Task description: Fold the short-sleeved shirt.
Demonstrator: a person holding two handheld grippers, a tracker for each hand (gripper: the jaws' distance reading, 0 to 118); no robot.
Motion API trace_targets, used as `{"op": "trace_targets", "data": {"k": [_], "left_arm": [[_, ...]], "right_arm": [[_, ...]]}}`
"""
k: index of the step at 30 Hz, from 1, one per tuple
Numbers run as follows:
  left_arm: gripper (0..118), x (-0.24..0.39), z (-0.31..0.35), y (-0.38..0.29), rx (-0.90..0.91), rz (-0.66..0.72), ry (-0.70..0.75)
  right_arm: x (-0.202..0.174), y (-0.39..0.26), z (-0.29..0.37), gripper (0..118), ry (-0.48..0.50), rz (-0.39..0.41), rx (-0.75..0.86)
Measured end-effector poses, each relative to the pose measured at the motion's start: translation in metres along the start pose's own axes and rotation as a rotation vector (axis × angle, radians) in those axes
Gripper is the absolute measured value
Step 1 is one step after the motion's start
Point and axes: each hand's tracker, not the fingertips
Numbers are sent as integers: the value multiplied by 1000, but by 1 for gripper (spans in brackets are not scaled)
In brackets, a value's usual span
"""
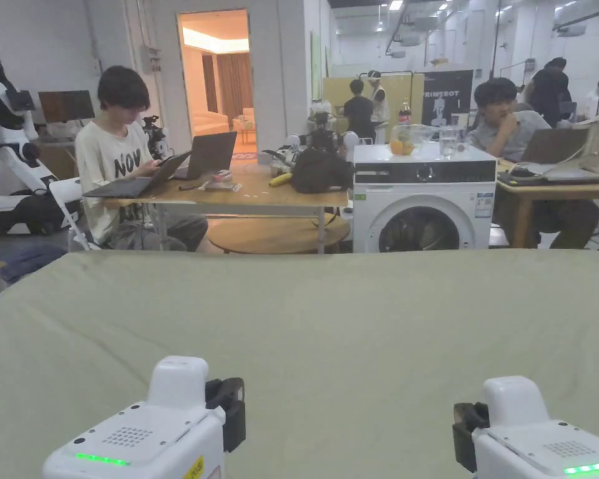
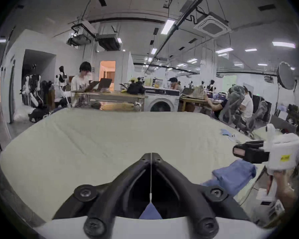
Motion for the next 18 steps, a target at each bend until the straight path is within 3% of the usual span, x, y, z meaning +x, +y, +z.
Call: {"op": "trace_targets", "data": {"k": [5, 9, 10, 11, 12, 13, 18], "left_arm": [[0, -34, 14, 5, -15, 168, -67], [0, -98, 26, -9, -158, 321, -167], [8, -117, 28, -21, -169, 364, -180], [33, -137, 30, -33, -193, 412, -191], [68, -148, 31, -42, -202, 449, -190], [82, -167, 27, -55, -226, 501, -167], [86, -218, -3, -117, -353, 728, -172]], "right_arm": [[7, 3, 4, 0, 5, 1, 4], [17, -5, 21, 0, 58, -29, 2], [20, -8, 25, 0, 65, -40, -8], [23, -12, 28, 0, 84, -58, -15], [21, -14, 30, 0, 95, -67, -22], [22, -17, 32, 0, 105, -75, -31], [21, -24, 37, 0, 124, -89, -65]]}}
